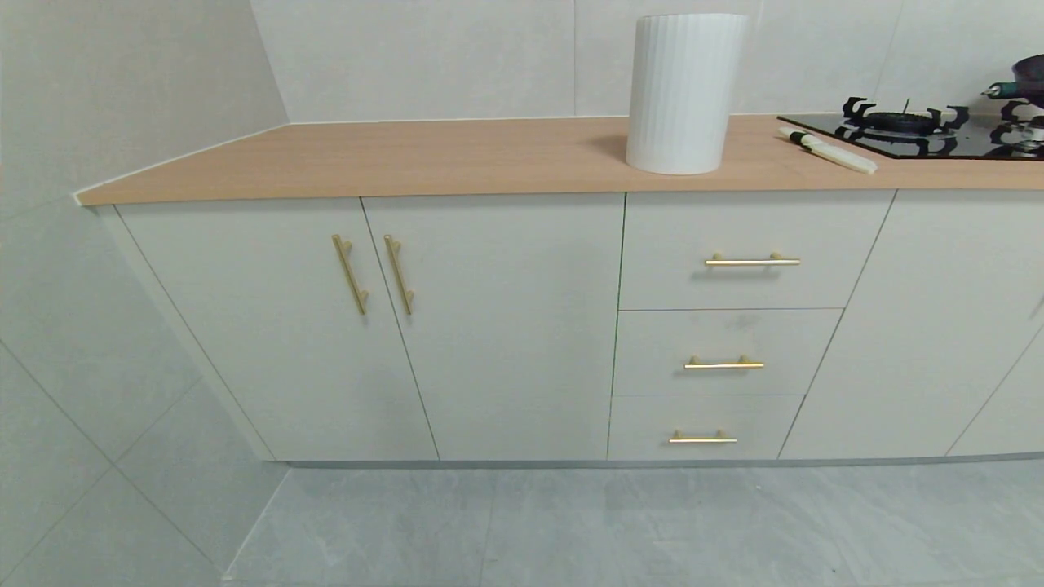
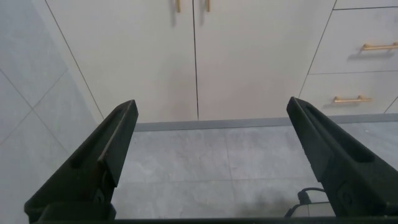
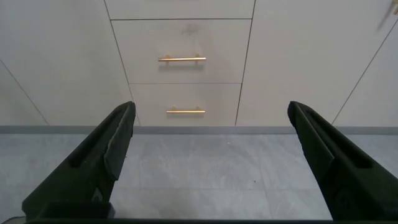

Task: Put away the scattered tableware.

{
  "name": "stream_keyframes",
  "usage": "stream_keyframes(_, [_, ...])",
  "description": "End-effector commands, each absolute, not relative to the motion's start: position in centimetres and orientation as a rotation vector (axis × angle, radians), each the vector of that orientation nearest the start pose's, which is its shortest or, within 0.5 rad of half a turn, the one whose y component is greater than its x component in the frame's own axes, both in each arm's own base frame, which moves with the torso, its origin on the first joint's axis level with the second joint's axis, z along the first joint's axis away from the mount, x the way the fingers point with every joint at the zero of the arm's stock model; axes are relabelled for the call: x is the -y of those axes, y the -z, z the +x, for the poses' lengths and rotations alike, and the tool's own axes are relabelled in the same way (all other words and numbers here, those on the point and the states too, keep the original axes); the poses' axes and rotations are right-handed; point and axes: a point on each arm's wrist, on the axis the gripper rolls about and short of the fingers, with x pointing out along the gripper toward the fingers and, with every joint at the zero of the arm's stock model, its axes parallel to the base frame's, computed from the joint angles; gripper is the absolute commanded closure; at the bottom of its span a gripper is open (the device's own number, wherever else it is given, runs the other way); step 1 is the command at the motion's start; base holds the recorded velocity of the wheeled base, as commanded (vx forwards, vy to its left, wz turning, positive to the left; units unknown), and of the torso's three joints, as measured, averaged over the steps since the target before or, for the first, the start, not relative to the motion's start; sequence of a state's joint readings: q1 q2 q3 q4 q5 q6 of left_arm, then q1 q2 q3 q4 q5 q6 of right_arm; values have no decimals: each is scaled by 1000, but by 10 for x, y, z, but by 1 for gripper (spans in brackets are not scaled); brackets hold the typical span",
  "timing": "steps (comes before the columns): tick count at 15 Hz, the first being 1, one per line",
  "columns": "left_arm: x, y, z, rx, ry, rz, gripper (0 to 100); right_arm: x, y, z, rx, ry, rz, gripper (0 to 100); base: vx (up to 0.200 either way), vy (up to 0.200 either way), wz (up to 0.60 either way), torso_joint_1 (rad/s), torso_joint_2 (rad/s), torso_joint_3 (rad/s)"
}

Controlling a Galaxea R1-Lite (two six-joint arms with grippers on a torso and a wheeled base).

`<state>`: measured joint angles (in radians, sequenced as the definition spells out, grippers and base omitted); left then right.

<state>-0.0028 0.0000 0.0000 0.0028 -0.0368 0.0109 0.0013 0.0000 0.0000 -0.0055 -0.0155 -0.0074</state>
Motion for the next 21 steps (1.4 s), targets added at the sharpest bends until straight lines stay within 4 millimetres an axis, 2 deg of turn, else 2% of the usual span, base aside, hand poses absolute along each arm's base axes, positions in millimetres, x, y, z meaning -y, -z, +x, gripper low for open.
stream_keyframes(1, [1, -75, -23, -3, 40, 11, 0, 0, -76, -23, 3, 15, -8, 0, 0, 0, 0, 0, 0, 0])
stream_keyframes(12, [1, -75, -23, -3, 40, 12, 0, 0, -76, -23, 3, 17, 0, 0, 0, 0, 0, 0, 0, 0])
stream_keyframes(21, [1, -75, -23, -3, 38, 12, 0, 0, -76, -23, 3, 17, 2, 0, 200, 0, 0, 1, 1, 1])
